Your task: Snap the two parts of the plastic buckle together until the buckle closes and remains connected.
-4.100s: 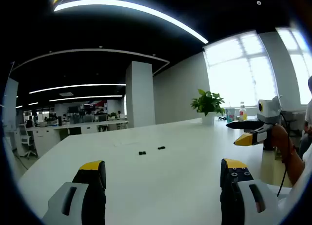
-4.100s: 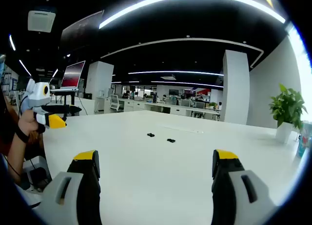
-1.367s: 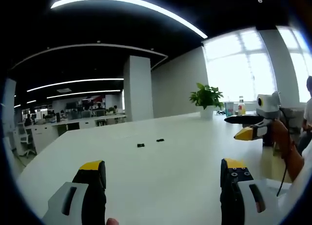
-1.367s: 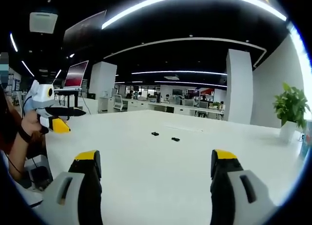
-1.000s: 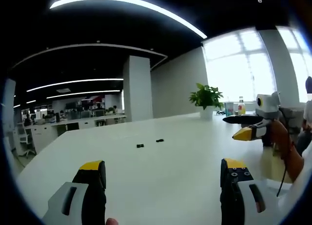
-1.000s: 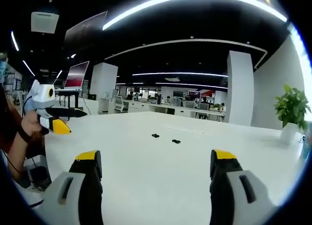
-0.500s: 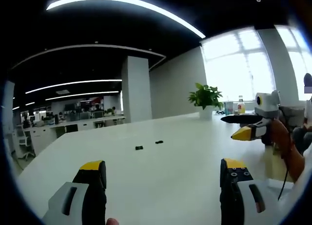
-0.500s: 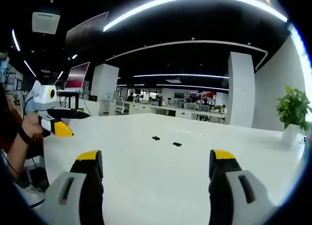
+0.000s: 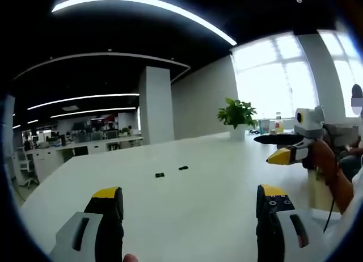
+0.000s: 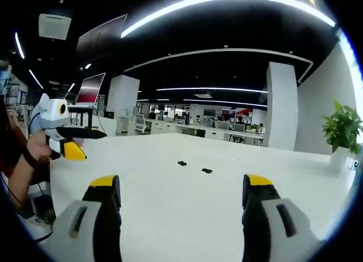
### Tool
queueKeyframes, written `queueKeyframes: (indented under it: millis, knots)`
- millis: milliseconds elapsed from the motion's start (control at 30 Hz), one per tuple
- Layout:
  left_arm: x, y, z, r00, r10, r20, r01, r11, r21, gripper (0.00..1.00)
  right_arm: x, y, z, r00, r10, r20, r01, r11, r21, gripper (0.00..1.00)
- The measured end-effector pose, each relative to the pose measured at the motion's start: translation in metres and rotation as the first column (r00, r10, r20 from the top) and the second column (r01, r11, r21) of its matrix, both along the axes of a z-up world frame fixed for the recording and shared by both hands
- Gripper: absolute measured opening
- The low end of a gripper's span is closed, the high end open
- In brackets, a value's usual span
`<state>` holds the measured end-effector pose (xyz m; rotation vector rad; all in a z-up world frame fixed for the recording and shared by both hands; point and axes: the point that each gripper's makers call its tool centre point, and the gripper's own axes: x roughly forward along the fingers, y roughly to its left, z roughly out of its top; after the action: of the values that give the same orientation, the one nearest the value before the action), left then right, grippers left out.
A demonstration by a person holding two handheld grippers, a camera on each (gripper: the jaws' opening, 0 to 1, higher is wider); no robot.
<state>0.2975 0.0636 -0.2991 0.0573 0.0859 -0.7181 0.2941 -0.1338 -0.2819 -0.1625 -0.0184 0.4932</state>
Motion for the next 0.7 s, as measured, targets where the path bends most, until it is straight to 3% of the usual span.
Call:
queueKeyframes:
  millis: [400, 500, 700]
  knots:
    - [0.006, -0.001, -0.001, 1.0, -0.005, -0.011, 0.005, 1.0, -0.014, 0.98, 0.01, -0.004, -0.006, 1.0, -0.006, -0.02, 0.006, 1.0, -0.002, 0.88]
    - [0.016, 0.007, 0.007, 0.996, 0.061, 0.061, -0.062, 0.998, 0.004, 0.97, 0.014, -0.004, -0.007, 1.0, -0.003, -0.021, 0.003, 1.0, -0.006, 0.88]
    - [0.019, 0.004, 0.006, 0.999, 0.039, 0.026, -0.039, 0.999, -0.007, 0.98, 0.018, -0.003, -0.01, 0.999, -0.002, -0.035, 0.002, 1.0, -0.005, 0.87]
